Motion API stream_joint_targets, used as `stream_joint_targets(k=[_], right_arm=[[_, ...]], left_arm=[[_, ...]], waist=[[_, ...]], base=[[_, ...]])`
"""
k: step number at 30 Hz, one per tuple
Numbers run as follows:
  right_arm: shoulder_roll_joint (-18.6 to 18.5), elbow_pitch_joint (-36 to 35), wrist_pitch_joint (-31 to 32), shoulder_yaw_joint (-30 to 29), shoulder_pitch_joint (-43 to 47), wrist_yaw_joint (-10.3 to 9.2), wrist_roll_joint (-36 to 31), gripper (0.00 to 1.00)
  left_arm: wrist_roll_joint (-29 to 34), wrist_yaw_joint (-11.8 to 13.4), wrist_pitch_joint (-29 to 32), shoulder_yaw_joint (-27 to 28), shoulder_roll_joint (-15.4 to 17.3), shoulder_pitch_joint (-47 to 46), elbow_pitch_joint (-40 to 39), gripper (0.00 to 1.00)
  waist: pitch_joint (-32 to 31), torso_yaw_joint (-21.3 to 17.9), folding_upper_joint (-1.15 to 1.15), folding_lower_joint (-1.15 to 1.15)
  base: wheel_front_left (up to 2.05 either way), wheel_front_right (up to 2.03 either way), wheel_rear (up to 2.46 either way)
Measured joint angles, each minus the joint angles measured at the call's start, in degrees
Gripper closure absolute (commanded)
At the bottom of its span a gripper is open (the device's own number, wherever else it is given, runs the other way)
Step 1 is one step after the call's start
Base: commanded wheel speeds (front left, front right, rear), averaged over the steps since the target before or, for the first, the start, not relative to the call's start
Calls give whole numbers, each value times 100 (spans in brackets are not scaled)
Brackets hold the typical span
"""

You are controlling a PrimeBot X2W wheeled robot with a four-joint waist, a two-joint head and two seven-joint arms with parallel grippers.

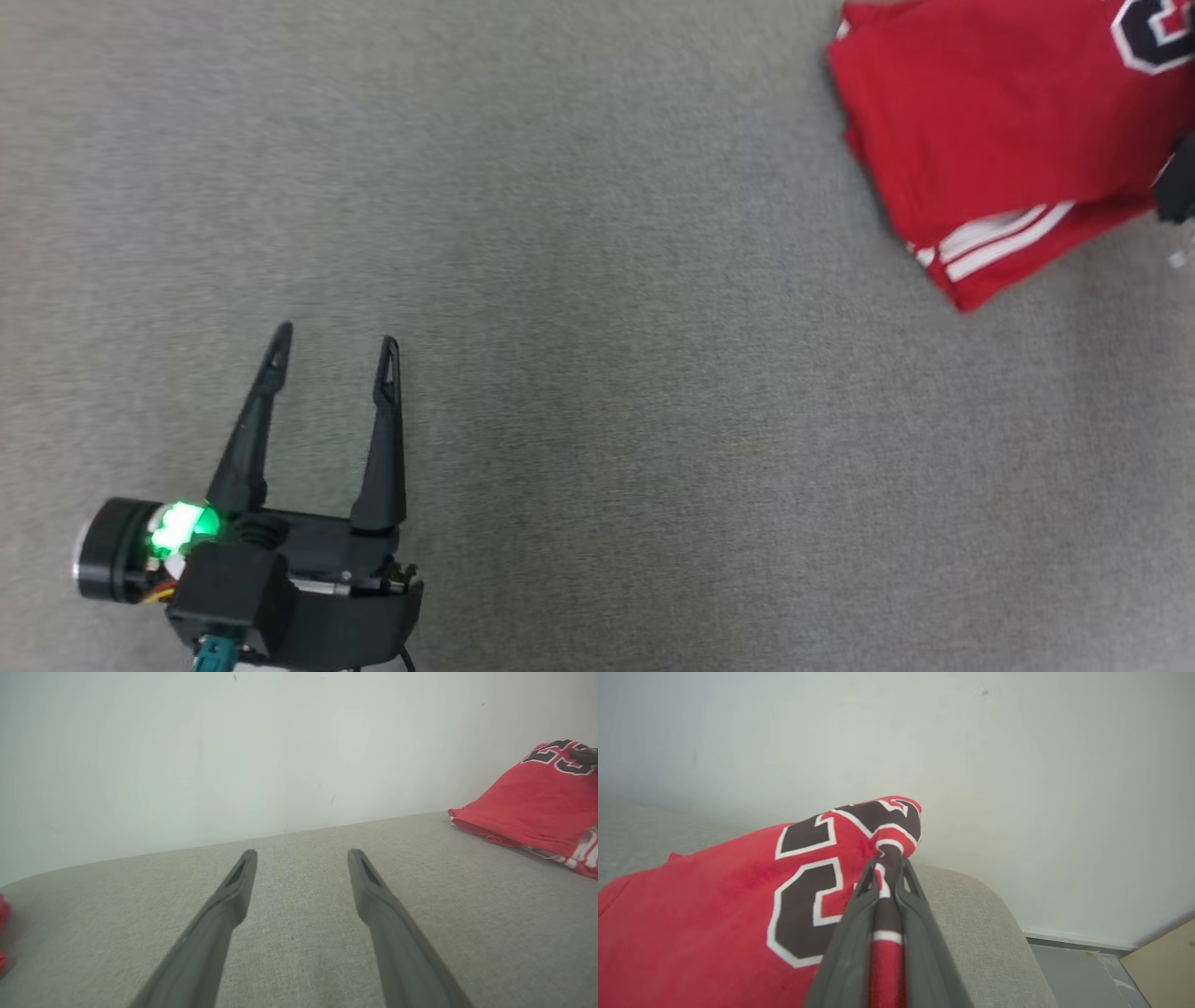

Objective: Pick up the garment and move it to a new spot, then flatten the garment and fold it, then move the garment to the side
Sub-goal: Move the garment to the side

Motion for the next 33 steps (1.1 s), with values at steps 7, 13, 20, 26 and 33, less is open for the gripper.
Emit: stream_joint_targets(k=[7, 13, 20, 26, 33], right_arm=[[-301, 213, 1, 323, -739, 0, -88, 100], [-539, 382, 0, 572, -1187, 0, -249, 100], [-708, 582, 0, 753, -1518, 0, -245, 100], [-704, 728, 0, 866, -1724, 0, -278, 89], [-690, 826, 0, 935, -1863, 0, -500, 0]], left_arm=[[143, 49, 0, 7, 129, -57, -455, 0], [188, 152, 0, 45, 257, -153, -837, 0], [240, 261, 0, 44, 372, -162, -1127, 0], [242, 367, 0, 7, 438, -162, -1241, 0], [237, 493, 0, -34, 502, -164, -1246, 0]], waist=[[476, -356, 0, 0], [802, -576, 0, 0], [1051, -673, 0, 0], [1181, -680, 0, -1], [1137, -687, 0, -1]], base=[[0, 0, 0], [0, 0, 0], [0, 0, 0], [0, 0, 0], [0, 0, 0]])
